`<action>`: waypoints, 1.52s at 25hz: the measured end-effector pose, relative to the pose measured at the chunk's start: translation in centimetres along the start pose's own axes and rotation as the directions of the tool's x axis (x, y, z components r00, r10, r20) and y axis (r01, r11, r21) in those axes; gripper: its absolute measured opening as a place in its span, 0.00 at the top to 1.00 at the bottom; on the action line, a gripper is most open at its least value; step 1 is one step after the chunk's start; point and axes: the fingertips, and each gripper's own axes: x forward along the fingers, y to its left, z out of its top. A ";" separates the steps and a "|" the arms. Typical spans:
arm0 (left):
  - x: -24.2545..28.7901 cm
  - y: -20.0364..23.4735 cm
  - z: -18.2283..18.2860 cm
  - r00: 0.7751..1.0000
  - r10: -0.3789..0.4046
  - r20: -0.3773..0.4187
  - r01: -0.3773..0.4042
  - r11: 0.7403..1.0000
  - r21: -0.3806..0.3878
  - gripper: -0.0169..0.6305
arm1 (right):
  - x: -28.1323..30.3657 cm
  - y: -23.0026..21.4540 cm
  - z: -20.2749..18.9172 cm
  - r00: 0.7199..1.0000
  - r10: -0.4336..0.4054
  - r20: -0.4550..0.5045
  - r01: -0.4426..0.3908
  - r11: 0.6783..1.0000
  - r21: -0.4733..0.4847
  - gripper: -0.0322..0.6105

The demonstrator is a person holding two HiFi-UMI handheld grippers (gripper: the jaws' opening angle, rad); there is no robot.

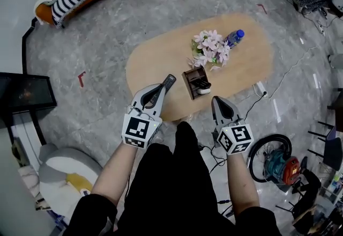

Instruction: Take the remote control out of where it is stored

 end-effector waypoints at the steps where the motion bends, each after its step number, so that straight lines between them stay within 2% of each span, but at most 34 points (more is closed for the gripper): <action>1: 0.3 0.0 -0.1 1.000 0.001 -0.004 -0.001 1.000 -0.001 0.96 | 0.2 -0.4 -0.4 1.000 -0.009 -0.013 0.009 1.000 -0.002 0.94; 6: 1.3 -0.2 -1.2 1.000 0.000 -0.024 0.000 1.000 0.004 0.96 | 1.4 -1.8 -3.0 0.995 -0.040 -0.089 0.038 0.999 -0.019 0.93; 8: 1.7 -0.4 -2.2 0.999 -0.005 -0.039 0.005 1.000 0.002 0.96 | 2.0 -2.3 -4.4 0.991 -0.049 -0.125 0.047 0.999 -0.020 0.84; 12: 2.4 -0.5 -4.1 0.997 -0.008 -0.078 0.007 1.000 -0.009 0.96 | 3.5 -3.6 -7.4 0.976 -0.082 -0.202 0.077 0.997 -0.033 0.73; 19: 2.1 0.1 -6.9 0.989 0.012 -0.147 -0.012 1.000 -0.001 0.96 | 7.1 -6.6 -12.6 0.923 -0.161 -0.350 0.150 0.987 -0.058 0.59; 32: 1.9 1.1 -10.3 0.973 0.048 -0.228 -0.057 0.998 -0.035 0.96 | 11.7 -8.4 -17.7 0.835 -0.182 -0.519 0.168 0.983 -0.076 0.53; 38: 1.2 2.1 -11.0 0.968 0.073 -0.238 -0.088 0.995 -0.053 0.96 | 12.8 -8.7 -18.3 0.811 -0.219 -0.542 0.201 0.975 -0.092 0.53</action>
